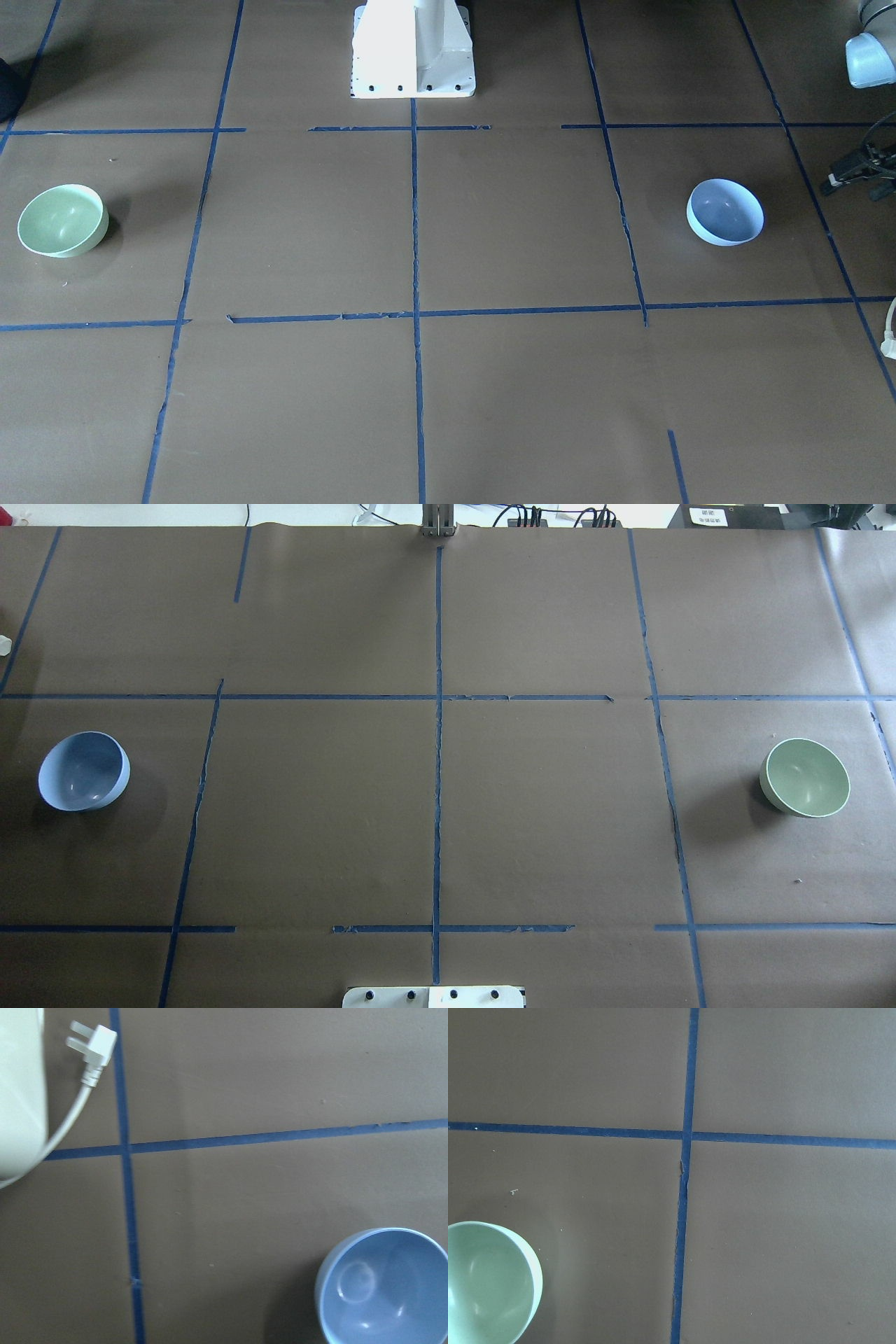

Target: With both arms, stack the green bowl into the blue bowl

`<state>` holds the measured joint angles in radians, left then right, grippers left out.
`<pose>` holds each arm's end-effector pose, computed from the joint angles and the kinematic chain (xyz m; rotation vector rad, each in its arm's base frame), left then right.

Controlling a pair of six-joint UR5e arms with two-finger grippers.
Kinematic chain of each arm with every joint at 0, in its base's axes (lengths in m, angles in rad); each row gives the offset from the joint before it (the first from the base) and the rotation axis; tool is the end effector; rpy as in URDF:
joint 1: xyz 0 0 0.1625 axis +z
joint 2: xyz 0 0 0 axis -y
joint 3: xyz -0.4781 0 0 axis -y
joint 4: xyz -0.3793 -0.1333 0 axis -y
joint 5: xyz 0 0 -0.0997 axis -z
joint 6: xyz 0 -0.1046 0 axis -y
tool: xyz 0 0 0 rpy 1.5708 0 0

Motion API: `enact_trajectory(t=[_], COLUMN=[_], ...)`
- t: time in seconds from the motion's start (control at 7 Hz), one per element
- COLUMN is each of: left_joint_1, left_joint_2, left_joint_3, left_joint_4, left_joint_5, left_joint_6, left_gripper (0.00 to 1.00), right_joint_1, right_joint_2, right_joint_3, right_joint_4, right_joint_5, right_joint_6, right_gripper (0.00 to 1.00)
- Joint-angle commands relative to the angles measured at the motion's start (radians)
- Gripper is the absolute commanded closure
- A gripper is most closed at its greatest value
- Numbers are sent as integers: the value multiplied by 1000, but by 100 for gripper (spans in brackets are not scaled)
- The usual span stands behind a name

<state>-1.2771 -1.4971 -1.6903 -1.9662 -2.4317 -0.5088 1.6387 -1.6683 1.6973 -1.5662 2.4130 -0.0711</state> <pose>0.0824 -0.4588 0.6410 0.0499 0.9392 -0.0091 0.0846 -0.4298 0.6936 0.0900 -0.8379 -0.0172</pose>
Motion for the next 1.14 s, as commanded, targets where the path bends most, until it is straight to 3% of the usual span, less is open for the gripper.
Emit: enact_trajectory(t=[0.0,0.43,0.71,0.86,1.0], left_joint_1=[179,244,254,254,254], left_joint_2=[38,32,2,1,1], left_joint_3=[47,80,122,127,127], left_joint_4=[-296,-336,-338,-338,-338], left_joint_5=[119,164,163,163,163], left_joint_6=[-339,-379,-381,-379,-379], left_gripper=[0,3,11,21,46], right_joint_1=[0,0,0,0,0], right_joint_2=[13,12,12,13,13], right_joint_3=[-1,-1,2,1,2], right_joint_4=[-2,-2,0,-2,0], right_joint_5=[-2,26,60,60,58], right_joint_6=[-1,1,1,1,1], right_gripper=[0,0,0,0,0])
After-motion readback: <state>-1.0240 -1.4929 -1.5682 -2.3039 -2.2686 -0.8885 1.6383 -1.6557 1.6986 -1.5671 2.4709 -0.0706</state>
